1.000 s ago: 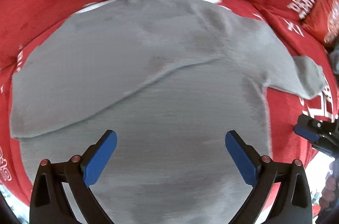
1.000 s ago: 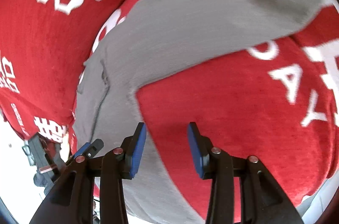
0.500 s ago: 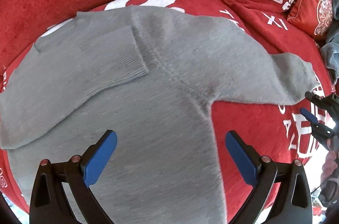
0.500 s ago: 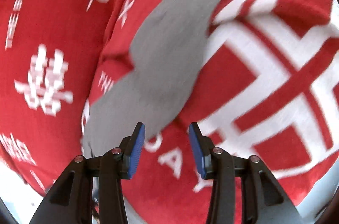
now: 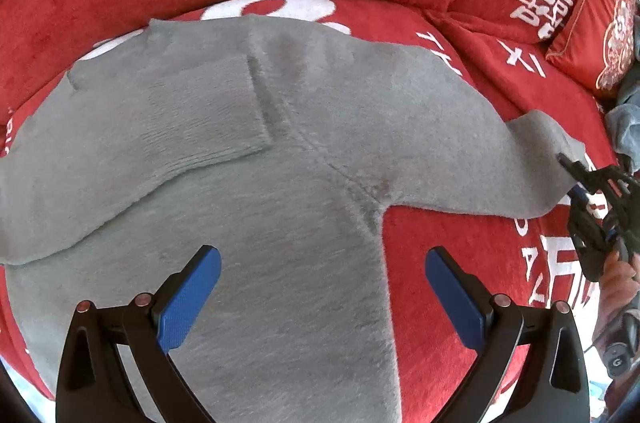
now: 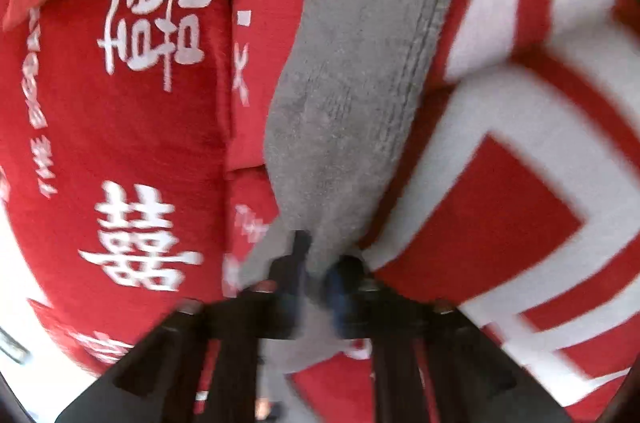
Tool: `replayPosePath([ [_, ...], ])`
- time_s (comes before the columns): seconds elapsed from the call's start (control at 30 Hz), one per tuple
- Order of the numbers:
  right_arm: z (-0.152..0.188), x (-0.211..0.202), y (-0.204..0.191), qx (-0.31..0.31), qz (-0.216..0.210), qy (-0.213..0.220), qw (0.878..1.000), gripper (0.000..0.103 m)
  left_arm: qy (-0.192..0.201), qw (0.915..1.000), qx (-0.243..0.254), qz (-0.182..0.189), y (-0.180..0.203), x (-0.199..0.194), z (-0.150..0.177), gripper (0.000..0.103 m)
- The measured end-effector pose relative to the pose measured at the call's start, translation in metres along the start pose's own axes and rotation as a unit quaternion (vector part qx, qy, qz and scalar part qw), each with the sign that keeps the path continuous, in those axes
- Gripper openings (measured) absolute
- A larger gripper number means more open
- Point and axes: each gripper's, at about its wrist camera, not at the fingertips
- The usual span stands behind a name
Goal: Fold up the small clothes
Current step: 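Grasp the other sleeve cuff with the right gripper and lift it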
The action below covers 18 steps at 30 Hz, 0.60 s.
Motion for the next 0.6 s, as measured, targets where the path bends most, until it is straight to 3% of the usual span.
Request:
replayPosePath([
  [0.1, 0.010, 0.004, -0.011, 0.010, -0.061, -0.016, 0.998, 0.008, 0.005, 0.9999, -0.009, -0.001, -0.013, -0.006, 0.000, 0.103],
  [0.2, 0.024, 0.019, -0.036, -0.013, -0.097, -0.043, 0.994, 0.008, 0.009, 0.9997, -0.021, -0.007, -0.032, -0.010, 0.000, 0.103],
  [0.43, 0.075, 0.071, -0.105, -0.103, -0.117, -0.119, 0.981, 0.008, 0.025, 0.9974, -0.065, -0.016, -0.086, -0.025, 0.004, 0.103],
  [0.6, 0.138, 0.124, -0.161, -0.212, -0.101, -0.188, 0.954, 0.008, 0.037, 0.9950, -0.088, -0.029, -0.129, -0.032, 0.008, 0.103],
])
Point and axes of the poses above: each gripper's, at about its wrist camera, not at the fingertips, and x roughly the way its jaws point, y to its right, z to its underside, and after that the axes turned 1 degree about -z, right-handed
